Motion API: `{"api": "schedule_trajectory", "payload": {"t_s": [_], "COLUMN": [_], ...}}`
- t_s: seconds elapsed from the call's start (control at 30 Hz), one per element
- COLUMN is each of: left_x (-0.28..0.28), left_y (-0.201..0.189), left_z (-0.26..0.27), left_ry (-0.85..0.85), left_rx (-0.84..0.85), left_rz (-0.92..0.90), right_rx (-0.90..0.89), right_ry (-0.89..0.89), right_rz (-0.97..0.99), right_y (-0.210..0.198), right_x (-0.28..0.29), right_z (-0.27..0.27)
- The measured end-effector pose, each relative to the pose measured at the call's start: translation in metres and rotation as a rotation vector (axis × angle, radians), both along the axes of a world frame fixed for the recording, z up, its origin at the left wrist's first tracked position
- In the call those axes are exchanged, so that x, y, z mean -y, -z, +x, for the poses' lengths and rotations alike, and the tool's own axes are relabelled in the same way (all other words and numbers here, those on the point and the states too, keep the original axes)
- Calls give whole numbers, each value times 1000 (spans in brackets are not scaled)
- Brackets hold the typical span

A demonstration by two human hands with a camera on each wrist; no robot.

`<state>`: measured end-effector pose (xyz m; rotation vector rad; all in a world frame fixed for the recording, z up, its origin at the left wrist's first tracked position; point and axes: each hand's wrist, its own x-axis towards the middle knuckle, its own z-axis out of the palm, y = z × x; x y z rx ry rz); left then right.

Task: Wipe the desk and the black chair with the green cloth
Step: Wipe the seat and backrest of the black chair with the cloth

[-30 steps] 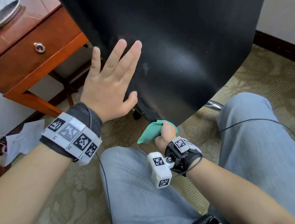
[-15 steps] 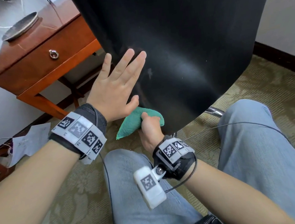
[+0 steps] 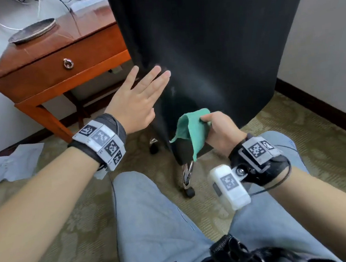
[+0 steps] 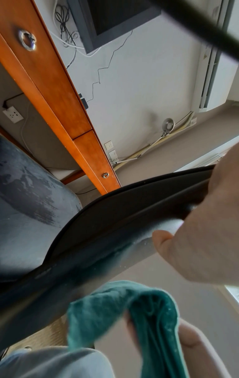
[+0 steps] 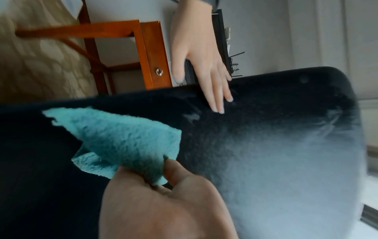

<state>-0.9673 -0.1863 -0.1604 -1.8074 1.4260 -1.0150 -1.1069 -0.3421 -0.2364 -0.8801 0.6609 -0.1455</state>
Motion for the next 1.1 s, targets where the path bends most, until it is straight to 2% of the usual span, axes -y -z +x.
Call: {"api": "schedule_trajectory", "payload": {"t_s": [0.2,0.37,0.53,0.6,0.67,0.77,0.83,0.87,0.97,1.1], "left_x": [-1,-2,-5,-5,-6,-8,-9,-8,-6,-1], "left_y": [-1,2,6,7,7,6,5,4,0,0], "left_z": [-2,-1,1,2,2,0,-2,-2,-4,-9], "left_ry": [23,25,26,96,145,191,176,153,88,61], "left_rx": [-11,-11,-2,-80,-173,-302,-345,-359,-400,-442], "left_rz": [-27,-67,-79,-135,-268,-510,-591,-600,-585,-631], "right_rx": [190,133,216,277,332,446,483,510,628,702], "right_ry": [108,229,413,359,290,203,103,41,-120,-619], "right_rz": [-390,-815,-1110,-1303,-1560,-2088,-2390,-2465,-2529,-2773], "right_y": [-25,-37,-31,-32,-32,-23,-10,-4,12,40], "right_x": [34,35,45,39,31,26,29,30,31,25], "right_z": [-9,2,0,2,9,29,45,50,58,68]}}
